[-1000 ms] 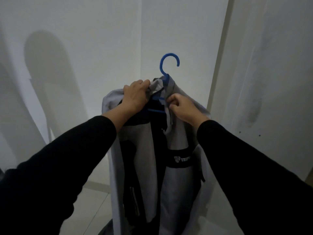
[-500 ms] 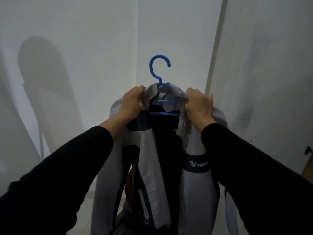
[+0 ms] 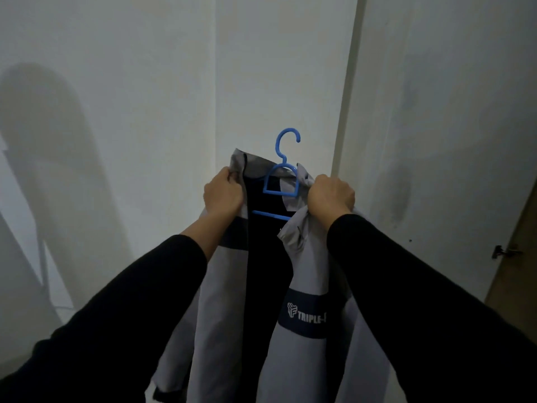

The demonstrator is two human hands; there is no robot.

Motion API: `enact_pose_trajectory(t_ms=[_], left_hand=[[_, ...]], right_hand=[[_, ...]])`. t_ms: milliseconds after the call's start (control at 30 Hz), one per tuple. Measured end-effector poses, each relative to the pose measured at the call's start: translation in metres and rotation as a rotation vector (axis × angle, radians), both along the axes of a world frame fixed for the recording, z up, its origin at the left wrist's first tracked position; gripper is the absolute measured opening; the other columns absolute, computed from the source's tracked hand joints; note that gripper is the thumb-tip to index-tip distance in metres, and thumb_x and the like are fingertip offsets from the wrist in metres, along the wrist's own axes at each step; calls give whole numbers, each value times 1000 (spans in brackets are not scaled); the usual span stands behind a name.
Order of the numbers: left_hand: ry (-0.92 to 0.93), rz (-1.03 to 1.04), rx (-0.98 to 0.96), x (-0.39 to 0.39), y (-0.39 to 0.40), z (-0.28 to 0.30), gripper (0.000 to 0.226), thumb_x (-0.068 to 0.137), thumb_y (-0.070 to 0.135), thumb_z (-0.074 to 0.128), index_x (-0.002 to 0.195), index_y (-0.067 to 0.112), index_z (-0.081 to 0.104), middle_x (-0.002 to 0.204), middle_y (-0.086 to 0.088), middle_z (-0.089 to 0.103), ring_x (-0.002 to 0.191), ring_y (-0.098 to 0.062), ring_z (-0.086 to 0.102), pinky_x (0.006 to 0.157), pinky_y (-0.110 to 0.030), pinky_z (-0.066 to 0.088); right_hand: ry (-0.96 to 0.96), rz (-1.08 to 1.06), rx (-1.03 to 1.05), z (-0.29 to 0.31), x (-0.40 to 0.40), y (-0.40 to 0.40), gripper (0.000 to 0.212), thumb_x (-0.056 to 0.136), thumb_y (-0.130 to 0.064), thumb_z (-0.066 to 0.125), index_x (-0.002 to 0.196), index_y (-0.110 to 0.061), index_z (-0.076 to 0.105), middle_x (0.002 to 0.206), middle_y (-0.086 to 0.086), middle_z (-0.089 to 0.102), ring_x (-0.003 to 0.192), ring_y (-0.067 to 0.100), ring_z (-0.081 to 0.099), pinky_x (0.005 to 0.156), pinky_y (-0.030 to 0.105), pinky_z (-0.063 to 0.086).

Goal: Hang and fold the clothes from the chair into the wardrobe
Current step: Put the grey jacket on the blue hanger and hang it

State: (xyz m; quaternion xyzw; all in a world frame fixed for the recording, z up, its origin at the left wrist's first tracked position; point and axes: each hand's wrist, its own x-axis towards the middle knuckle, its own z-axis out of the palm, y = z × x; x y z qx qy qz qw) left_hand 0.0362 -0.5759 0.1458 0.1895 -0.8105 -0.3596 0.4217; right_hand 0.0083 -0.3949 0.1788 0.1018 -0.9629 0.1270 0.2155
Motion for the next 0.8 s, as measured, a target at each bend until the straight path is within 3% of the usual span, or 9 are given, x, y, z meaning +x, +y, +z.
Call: enact_pose_trajectory(t_ms=[133,367,467,533,600,667,733,800], left_hand=[[-2,-155,73,-1,27,-20,22,99,22,39,107,7,53,109,-19,63,102,-36,56,76,-31,33],[49,-302,81,1,56,-43,16,98,22,45,106,8,41,96,-8,58,86,-25,56,71,-27,34],[-27,-380,-84,-1,48,-52,19,95,26,51,97,13,38,84,-4,55,79,-26,57,67,-29,37],[-121,-450,-275,-1,32,-52,29,89,41,57,91,14,45,75,2,55,70,-18,54,64,-29,41],[37,-376,-403,-1,11,-42,45,84,61,47,76,17,50,66,9,49,63,-11,46,63,-29,38],[220,-127,-445,-2,-6,-26,51,82,66,37,79,17,53,78,5,51,75,-14,46,72,-30,33],[66,-53,-484,-5,-17,-9,58,82,68,43,102,15,55,104,-2,56,98,-19,51,85,-36,36],[-203,-221,-529,-11,-20,4,52,86,62,48,111,18,56,109,-4,62,101,-24,57,87,-38,44]], right_hand=[[-56,-46,-132,1,-4,0,29,102,-23,36,118,-7,56,118,13,59,89,24,51,71,29,38],[-111,-70,-183,-11,-10,-9,26,100,-21,42,120,-9,55,119,13,58,105,28,56,73,31,39],[-56,-27,-153,-19,-15,-3,21,97,-19,44,115,-11,53,113,13,58,94,29,53,72,31,37],[-6,14,-147,-21,-22,3,10,96,-18,44,103,-14,50,101,11,56,82,27,45,70,31,35],[28,49,-154,-21,-30,9,3,95,-16,43,91,-15,43,92,9,52,77,26,43,68,31,34],[48,93,-164,-18,-35,13,6,93,-15,43,87,-15,41,86,7,49,76,26,43,66,31,32],[50,157,-175,-17,-39,13,6,91,-12,43,86,-14,42,83,7,49,74,26,43,65,30,31],[49,235,-196,-16,-42,9,7,88,-10,45,84,-15,44,82,6,49,75,27,45,64,28,31]])
